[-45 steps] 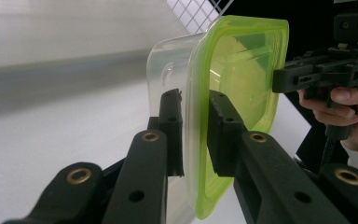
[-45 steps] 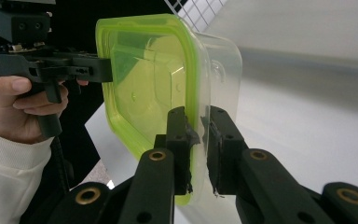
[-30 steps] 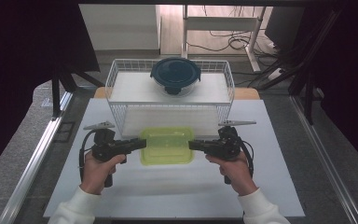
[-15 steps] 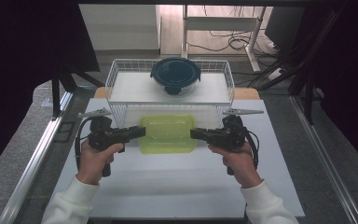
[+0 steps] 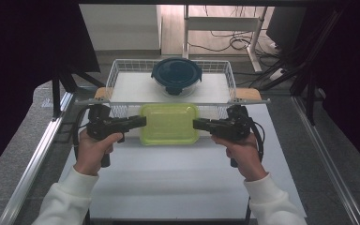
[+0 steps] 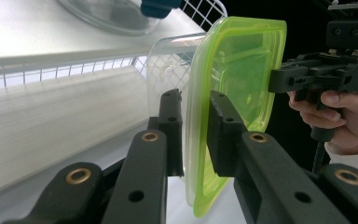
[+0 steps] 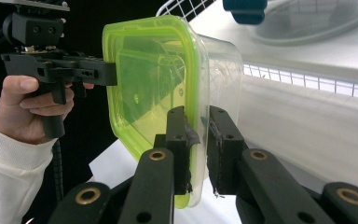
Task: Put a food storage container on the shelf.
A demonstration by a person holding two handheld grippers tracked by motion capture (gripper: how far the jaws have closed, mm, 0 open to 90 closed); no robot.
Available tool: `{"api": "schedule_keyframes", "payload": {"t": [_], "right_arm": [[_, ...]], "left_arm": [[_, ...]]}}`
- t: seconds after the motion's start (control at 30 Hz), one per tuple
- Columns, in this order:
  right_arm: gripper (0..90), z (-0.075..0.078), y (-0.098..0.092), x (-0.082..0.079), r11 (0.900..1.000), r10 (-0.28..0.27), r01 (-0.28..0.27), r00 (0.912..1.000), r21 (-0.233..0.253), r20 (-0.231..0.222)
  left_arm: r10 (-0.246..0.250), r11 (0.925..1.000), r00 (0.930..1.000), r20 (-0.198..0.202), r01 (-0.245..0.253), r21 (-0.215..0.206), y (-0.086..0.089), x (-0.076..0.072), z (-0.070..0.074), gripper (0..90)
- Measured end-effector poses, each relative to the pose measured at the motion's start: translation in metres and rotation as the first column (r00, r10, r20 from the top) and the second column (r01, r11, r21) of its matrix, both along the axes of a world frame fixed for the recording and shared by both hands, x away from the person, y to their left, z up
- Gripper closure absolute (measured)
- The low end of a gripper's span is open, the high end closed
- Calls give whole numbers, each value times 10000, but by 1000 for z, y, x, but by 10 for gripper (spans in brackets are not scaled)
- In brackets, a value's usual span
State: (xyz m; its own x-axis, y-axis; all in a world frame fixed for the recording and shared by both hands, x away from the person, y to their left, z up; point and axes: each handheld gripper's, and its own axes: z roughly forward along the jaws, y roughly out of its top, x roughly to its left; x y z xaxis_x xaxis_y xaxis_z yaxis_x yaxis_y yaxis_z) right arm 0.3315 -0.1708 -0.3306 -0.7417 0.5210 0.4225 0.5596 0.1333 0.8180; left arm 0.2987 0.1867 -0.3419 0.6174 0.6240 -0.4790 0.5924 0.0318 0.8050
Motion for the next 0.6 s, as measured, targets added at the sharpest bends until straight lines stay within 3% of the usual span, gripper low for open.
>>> {"api": "schedule_keyframes", "payload": {"t": [0.6], "right_arm": [[796, 37, 5, 20, 10000, 76, -78, 9995, 53, 303]], "left_arm": [[-19, 9998, 9998, 187, 23, -187, 7, 25, 32, 785]]}}
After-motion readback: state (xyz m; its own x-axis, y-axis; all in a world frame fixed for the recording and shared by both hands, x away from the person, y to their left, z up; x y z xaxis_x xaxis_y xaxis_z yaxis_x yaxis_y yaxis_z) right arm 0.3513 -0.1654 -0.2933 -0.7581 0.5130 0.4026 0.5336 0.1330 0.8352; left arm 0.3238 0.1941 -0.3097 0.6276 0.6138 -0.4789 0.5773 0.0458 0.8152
